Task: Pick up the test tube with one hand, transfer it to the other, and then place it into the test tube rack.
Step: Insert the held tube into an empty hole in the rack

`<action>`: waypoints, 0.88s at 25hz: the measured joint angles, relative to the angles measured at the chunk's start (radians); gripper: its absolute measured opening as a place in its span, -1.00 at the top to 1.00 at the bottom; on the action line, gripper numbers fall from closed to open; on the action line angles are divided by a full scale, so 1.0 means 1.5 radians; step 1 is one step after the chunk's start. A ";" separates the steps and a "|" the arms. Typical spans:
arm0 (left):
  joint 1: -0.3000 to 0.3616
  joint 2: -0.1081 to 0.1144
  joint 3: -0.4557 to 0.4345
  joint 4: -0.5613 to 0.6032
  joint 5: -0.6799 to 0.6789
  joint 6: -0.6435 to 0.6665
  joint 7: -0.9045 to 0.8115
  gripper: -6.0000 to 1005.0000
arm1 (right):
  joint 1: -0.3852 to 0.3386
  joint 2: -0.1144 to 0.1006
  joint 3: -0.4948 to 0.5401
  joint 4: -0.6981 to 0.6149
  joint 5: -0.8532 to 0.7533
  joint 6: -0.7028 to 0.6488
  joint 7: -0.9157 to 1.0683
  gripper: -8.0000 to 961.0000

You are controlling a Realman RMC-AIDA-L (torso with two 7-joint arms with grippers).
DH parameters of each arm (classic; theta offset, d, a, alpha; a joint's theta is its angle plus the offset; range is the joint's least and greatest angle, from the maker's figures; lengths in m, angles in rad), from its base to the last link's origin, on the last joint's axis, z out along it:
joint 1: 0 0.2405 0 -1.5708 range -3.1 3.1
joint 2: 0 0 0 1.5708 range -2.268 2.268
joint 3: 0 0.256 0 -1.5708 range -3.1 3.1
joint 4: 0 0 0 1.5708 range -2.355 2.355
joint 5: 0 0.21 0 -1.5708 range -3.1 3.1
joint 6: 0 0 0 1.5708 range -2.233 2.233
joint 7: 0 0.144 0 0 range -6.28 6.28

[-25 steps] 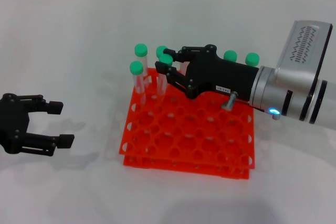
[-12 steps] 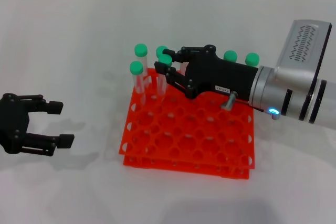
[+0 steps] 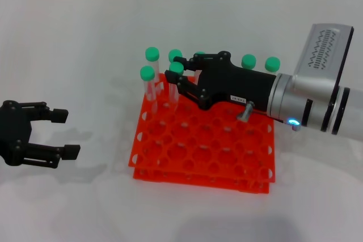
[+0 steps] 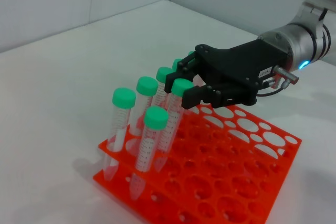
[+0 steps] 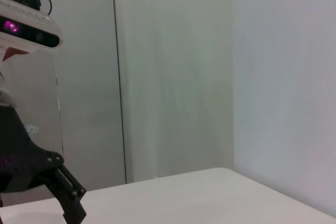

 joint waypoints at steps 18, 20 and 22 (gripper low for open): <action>0.000 0.000 0.000 0.000 0.000 0.000 0.001 -0.76 | 0.001 0.000 0.000 0.000 0.002 0.001 0.000 0.42; 0.000 0.000 0.000 0.000 0.000 0.000 0.001 -0.76 | 0.001 0.000 0.000 0.000 0.002 0.001 0.000 0.42; 0.000 0.000 0.000 0.000 0.000 0.000 0.001 -0.76 | 0.000 0.000 0.000 -0.001 0.003 0.001 0.000 0.42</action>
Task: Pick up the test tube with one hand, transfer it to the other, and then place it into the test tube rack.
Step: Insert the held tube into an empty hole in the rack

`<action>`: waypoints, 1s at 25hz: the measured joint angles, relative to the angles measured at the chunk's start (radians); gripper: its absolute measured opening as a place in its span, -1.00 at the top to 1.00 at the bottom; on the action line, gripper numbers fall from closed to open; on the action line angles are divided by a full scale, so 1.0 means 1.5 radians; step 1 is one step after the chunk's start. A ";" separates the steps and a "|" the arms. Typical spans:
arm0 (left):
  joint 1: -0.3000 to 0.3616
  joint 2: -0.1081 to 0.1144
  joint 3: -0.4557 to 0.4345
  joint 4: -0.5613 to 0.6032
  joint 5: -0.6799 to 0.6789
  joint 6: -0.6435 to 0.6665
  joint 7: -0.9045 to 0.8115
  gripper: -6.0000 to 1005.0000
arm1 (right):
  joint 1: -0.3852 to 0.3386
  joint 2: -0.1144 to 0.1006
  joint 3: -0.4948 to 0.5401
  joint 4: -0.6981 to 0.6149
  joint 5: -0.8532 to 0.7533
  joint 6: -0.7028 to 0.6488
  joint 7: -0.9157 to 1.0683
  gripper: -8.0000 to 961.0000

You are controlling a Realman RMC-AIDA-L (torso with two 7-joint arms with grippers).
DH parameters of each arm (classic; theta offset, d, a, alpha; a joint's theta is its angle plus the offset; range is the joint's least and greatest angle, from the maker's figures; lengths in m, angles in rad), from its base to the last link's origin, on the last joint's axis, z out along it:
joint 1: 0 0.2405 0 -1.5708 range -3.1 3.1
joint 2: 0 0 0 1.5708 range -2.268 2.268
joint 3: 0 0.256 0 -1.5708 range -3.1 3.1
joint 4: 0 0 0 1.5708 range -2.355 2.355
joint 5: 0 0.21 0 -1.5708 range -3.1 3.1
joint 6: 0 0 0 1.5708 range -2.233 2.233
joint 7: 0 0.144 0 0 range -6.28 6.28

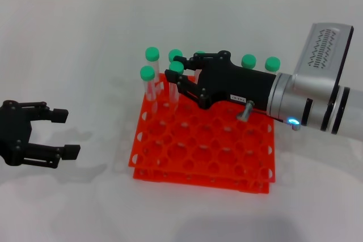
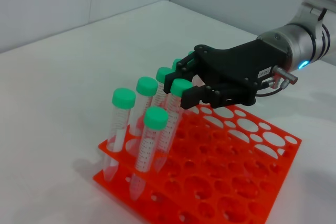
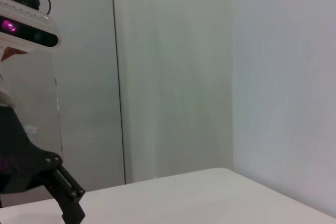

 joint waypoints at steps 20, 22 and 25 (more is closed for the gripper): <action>0.000 0.000 0.000 0.000 0.000 0.000 0.000 -0.76 | 0.000 -0.001 -0.005 -0.003 -0.004 -0.008 0.001 0.42; 0.000 0.000 0.000 0.000 0.000 0.000 0.000 -0.76 | 0.000 -0.002 -0.006 -0.004 -0.004 -0.008 0.001 0.42; 0.000 0.000 0.000 0.000 0.000 0.000 0.000 -0.76 | 0.001 -0.002 -0.006 -0.004 -0.004 -0.008 0.001 0.36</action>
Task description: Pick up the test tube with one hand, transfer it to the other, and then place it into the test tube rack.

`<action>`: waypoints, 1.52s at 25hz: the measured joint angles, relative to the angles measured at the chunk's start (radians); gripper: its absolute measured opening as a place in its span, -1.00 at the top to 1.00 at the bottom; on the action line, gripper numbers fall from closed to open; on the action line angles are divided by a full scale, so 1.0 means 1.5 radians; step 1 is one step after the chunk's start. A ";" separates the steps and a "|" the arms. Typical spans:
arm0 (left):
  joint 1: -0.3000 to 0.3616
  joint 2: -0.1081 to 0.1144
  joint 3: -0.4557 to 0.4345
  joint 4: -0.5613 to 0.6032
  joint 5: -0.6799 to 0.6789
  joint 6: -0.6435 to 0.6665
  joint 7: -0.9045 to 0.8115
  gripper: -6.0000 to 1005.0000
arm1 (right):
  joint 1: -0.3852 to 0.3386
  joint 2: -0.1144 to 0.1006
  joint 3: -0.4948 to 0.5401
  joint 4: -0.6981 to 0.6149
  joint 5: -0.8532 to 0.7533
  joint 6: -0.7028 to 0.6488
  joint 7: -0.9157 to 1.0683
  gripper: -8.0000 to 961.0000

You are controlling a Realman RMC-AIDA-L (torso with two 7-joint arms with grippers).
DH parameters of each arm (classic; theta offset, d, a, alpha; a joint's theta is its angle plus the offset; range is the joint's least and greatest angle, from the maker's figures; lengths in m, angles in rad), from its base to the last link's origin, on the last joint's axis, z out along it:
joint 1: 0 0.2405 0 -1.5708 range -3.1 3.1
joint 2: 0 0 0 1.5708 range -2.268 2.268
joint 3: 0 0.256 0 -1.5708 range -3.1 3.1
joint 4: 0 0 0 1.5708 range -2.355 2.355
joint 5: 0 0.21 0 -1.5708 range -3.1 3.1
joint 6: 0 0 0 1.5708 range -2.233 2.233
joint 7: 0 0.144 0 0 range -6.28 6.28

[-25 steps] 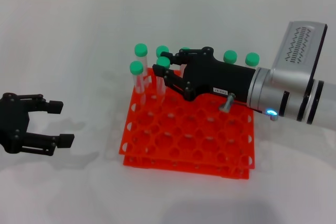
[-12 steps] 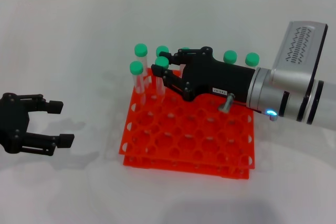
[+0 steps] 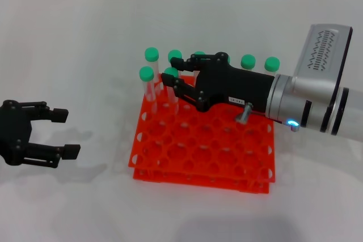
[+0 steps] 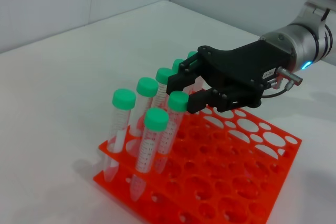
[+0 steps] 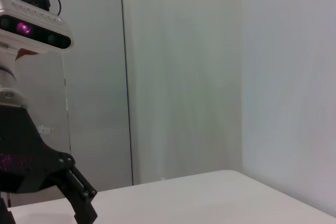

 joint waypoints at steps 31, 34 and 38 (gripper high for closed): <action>0.014 -0.002 -0.078 -0.001 -0.090 0.015 0.050 -0.76 | -0.124 -0.017 0.144 -0.131 -0.142 -0.105 0.057 -0.27; 0.017 -0.003 -0.087 -0.001 -0.120 0.018 0.056 -0.76 | -0.149 -0.018 0.218 -0.172 -0.248 -0.123 0.134 -0.27; 0.017 -0.008 -0.087 -0.002 -0.148 0.018 0.057 -0.76 | -0.158 -0.022 0.387 -0.203 -0.437 -0.234 0.285 -0.27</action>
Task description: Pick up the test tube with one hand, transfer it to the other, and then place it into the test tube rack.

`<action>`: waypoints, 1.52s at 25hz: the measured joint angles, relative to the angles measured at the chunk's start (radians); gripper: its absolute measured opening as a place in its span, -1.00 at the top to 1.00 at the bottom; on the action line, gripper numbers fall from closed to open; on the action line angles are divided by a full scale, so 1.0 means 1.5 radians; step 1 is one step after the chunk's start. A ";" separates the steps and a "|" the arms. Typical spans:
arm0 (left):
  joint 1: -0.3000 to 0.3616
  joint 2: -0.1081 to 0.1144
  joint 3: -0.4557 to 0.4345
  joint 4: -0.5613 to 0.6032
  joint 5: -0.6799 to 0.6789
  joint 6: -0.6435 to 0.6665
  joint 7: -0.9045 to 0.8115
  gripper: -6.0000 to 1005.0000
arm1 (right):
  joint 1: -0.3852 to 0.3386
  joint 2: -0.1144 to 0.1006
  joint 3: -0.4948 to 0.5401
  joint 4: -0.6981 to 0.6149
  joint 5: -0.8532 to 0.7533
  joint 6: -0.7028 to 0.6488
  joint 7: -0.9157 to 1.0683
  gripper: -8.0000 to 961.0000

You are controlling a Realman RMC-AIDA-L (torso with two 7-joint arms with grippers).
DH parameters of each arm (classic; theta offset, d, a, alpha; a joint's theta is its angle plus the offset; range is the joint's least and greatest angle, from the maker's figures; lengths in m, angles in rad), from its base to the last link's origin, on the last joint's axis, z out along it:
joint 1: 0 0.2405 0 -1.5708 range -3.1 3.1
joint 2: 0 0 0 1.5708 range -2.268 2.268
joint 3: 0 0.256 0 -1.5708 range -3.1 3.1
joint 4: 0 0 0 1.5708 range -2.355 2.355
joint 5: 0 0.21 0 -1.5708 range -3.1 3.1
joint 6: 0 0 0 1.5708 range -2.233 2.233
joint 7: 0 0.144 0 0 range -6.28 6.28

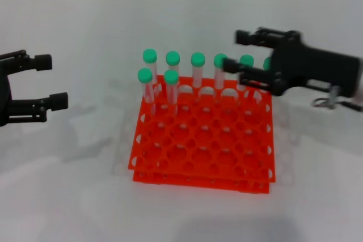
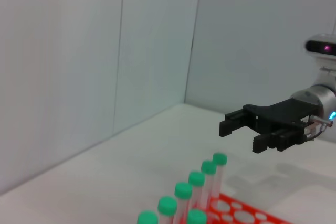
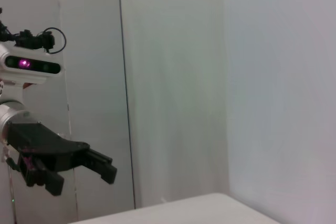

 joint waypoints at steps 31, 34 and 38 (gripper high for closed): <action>-0.006 -0.022 0.008 -0.049 -0.053 0.006 -0.023 -0.76 | 0.003 -0.006 0.240 -0.077 -0.300 -0.183 0.138 -0.27; -0.007 -0.021 0.009 -0.049 -0.049 0.006 -0.025 -0.76 | 0.004 -0.004 0.241 -0.077 -0.300 -0.181 0.137 -0.27; -0.009 -0.021 0.013 -0.048 -0.046 0.007 -0.026 -0.76 | 0.004 -0.004 0.241 -0.077 -0.301 -0.180 0.137 -0.27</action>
